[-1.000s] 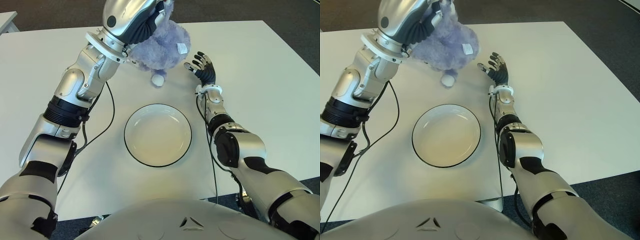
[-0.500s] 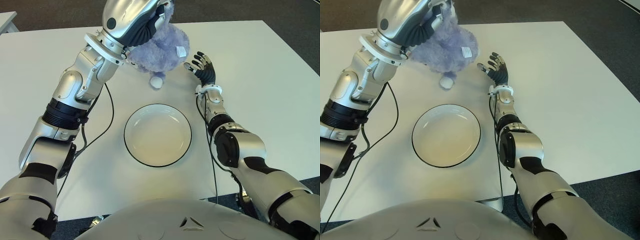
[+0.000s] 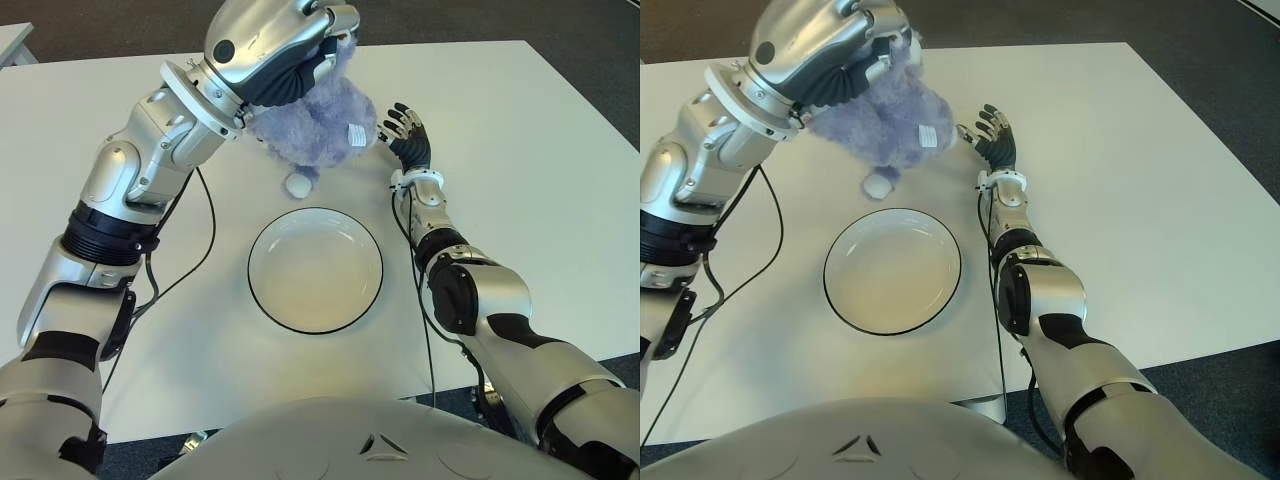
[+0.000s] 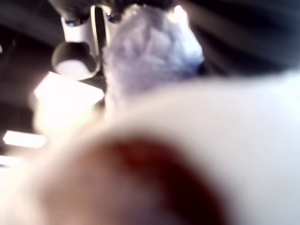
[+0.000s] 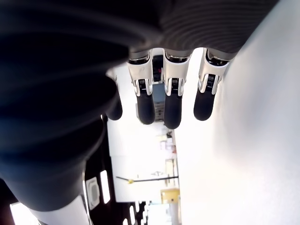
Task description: Put the doll into the plate.
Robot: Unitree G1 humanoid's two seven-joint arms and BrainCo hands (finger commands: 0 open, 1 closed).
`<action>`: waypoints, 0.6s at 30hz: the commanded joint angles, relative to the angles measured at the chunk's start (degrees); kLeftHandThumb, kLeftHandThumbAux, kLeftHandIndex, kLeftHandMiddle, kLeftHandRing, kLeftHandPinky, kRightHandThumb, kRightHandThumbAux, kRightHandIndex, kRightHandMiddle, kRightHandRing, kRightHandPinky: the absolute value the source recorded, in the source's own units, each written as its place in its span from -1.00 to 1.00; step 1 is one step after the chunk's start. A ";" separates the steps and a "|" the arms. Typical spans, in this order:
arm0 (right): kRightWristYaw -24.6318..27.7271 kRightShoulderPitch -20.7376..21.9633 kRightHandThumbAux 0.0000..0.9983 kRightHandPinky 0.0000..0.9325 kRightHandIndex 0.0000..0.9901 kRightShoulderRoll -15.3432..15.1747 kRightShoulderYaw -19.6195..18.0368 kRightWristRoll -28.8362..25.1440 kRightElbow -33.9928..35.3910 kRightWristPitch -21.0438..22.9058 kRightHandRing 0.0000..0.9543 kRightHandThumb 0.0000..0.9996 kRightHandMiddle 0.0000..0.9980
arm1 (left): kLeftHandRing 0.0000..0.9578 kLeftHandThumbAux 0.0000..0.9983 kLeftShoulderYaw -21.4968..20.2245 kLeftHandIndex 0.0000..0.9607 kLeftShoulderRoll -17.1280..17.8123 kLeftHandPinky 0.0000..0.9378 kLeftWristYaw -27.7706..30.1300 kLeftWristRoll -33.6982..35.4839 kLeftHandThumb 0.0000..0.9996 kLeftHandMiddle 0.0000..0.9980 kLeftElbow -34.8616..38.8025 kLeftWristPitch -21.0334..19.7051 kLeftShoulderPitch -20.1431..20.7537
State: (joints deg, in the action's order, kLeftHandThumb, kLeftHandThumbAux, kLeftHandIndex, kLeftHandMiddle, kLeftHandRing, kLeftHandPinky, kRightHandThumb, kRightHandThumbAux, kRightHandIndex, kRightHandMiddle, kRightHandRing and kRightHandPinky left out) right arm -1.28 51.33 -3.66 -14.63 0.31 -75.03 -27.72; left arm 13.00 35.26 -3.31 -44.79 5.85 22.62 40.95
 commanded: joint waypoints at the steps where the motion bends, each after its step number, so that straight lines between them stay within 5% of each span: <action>1: 0.10 -0.97 0.67 -0.63 -0.71 0.10 0.40 0.34 -1.02 0.25 -0.64 -0.86 -0.66 | 0.78 0.41 -1.47 -0.08 0.28 0.78 2.15 0.80 0.42 0.67 1.17 0.12 -0.08; 8: -0.55 -0.53 0.70 -0.66 -0.71 -0.21 0.73 0.67 -1.32 1.82 -0.67 -0.92 -0.66 | 0.77 0.41 -2.02 -0.09 -1.02 0.77 1.96 -3.01 0.42 0.65 3.70 -2.32 -1.79; 11: -0.63 -0.41 0.74 -0.70 -0.72 -0.27 0.83 0.73 -1.38 2.31 -0.70 -0.97 -0.68 | 0.40 0.43 -2.71 -0.12 -4.15 0.38 1.79 -6.78 0.36 0.29 7.68 -8.40 -5.06; 13: -0.65 -0.38 0.74 -0.71 -0.72 -0.29 0.87 0.73 -1.39 2.46 -0.71 -0.98 -0.68 | 0.34 0.44 -3.23 -0.12 -4.81 0.32 1.63 -7.58 0.36 0.23 9.26 -10.04 -6.40; 14: -0.50 -0.31 0.75 -0.71 -0.72 -0.32 0.79 0.63 -1.44 2.69 -0.71 -0.98 -0.68 | 0.33 0.44 -5.11 -0.12 -2.72 0.31 0.74 -4.44 0.36 0.22 9.06 -6.73 -7.12; 15: -0.40 -0.25 0.76 -0.71 -0.73 -0.34 0.72 0.56 -1.47 2.86 -0.72 -1.00 -0.70 | 0.45 0.42 -6.55 -0.11 -1.19 0.54 0.11 -2.10 0.40 0.34 8.96 -4.28 -7.69; 18: -0.28 -0.19 0.77 -0.71 -0.73 -0.36 0.64 0.50 -1.50 3.06 -0.73 -1.00 -0.70 | 0.49 0.42 -8.40 -0.11 0.20 0.61 -0.31 0.43 0.42 0.38 8.78 -1.25 -8.38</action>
State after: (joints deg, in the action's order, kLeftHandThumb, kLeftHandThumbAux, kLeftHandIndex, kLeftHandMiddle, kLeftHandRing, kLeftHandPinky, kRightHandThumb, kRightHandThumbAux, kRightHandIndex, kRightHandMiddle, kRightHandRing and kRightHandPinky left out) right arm -1.56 51.88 -3.89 -13.96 0.74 -75.37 -26.38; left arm 7.44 33.08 -2.42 -46.55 14.18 19.05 33.63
